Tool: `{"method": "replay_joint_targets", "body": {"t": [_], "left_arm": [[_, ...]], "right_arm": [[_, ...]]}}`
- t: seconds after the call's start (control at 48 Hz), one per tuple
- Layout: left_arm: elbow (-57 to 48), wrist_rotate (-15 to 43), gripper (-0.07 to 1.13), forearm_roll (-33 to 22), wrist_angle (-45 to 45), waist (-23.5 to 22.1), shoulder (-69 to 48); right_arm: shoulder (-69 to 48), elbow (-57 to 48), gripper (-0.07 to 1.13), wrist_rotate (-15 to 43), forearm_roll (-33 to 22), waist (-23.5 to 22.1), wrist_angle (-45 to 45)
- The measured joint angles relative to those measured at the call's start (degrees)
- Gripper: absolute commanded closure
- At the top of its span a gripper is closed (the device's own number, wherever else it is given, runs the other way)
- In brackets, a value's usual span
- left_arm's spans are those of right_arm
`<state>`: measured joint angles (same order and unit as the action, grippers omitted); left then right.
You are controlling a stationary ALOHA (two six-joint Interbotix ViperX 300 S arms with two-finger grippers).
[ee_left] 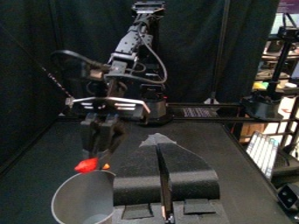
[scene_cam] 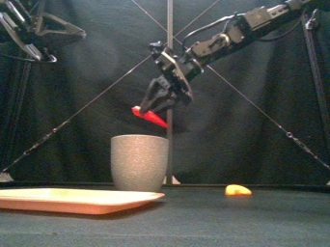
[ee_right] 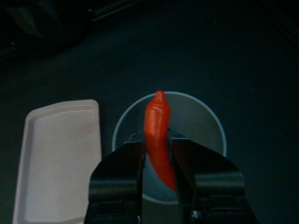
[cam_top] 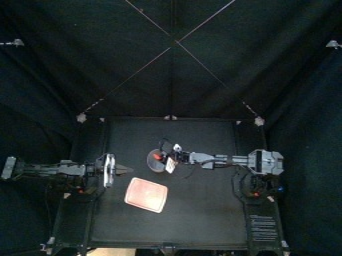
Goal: Pick the red chile then place it in the grey bowl
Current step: Drop red chile in the grey bowl and return to neutral
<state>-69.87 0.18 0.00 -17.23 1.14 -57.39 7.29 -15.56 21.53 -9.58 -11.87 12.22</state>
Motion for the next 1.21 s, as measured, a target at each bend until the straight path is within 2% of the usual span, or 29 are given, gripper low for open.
{"method": "replay_joint_targets", "body": {"t": [0.146,0.292,0.438,0.604,0.792,0.958,1.208], "left_arm": [[0.0,0.0,1.07,0.1,0.0,0.0,0.0],[0.0,0.0,1.07,0.1,0.0,0.0,0.0],[0.0,0.0,1.07,0.1,0.0,0.1,0.0],[-0.1,0.0,1.07,0.1,0.0,0.2,0.0],[-0.1,0.0,1.07,0.1,0.0,0.3,0.0],[-0.1,0.0,1.07,0.1,0.0,0.4,0.0],[-0.2,0.0,1.07,0.1,0.0,0.5,-0.1]], "right_arm": [[2.3,1.1,0.31,0.1,0.0,-0.4,0.0],[2.5,1.1,0.22,0.2,-0.1,-0.4,-0.1],[0.1,-0.1,0.22,-0.1,-0.1,-0.3,-1.1],[-8.5,-5.0,0.22,-0.3,-1.1,-0.2,-7.6],[-20.9,-14.0,0.22,0.3,-7.1,1.4,-15.2],[-32.5,-22.8,0.22,0.6,-12.0,5.0,-16.4],[-50.8,-34.6,0.22,0.6,-11.9,6.8,-16.8]]}}
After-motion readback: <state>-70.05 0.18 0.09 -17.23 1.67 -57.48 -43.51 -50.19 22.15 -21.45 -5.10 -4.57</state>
